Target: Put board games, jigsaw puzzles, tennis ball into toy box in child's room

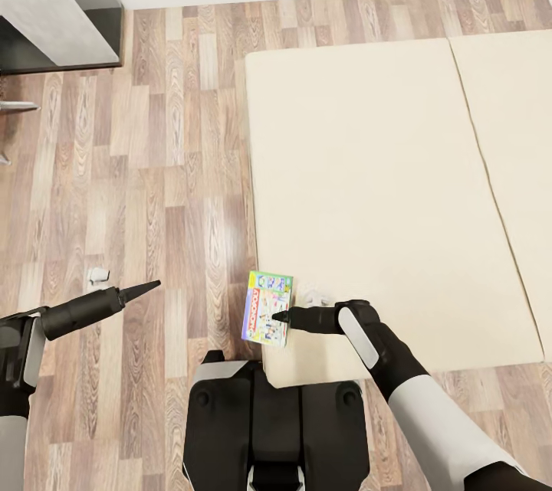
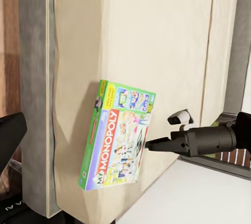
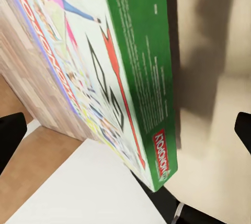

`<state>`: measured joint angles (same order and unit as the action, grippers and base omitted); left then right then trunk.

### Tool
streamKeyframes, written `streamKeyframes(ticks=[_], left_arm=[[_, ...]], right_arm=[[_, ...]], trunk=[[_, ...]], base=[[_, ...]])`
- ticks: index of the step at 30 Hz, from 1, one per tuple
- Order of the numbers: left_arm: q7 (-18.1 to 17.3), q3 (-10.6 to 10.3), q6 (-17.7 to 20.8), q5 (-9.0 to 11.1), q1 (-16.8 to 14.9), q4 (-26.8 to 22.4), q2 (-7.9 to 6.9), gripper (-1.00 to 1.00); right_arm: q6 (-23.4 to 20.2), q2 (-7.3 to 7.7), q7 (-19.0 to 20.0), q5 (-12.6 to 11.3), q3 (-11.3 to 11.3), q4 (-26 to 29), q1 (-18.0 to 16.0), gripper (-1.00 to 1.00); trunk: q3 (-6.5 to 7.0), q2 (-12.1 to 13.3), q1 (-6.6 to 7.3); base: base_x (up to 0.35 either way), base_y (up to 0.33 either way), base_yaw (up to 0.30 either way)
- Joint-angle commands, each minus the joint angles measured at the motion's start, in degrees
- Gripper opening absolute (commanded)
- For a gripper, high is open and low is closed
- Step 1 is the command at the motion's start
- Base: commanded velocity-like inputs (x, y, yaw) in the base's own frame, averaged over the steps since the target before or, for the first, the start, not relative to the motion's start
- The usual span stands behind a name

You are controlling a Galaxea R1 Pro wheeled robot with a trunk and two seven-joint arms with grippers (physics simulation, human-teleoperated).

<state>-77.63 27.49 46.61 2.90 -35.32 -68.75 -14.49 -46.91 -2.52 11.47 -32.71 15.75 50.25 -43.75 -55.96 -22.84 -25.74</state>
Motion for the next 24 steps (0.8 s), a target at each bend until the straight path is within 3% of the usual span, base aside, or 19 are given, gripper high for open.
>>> streamKeyframes(ticks=[1, 24], left_arm=[[-0.2, 0.0, 0.6, 0.1, 0.0, 0.0, -0.01, 1.00], [-0.1, 0.0, 0.6, 0.1, 0.0, 0.0, -0.01, 1.00]], right_arm=[[-0.2, -0.01, 0.3, 0.4, 0.0, 0.0, 0.0, 1.00], [-0.1, -0.16, 0.1, 0.4, 0.0, 0.0, 0.0, 1.00]], trunk=[[0.04, -0.1, -0.04], [2.19, -0.1, -0.04]], base=[[0.000, 0.000, 0.000], [0.000, 0.000, 0.000]])
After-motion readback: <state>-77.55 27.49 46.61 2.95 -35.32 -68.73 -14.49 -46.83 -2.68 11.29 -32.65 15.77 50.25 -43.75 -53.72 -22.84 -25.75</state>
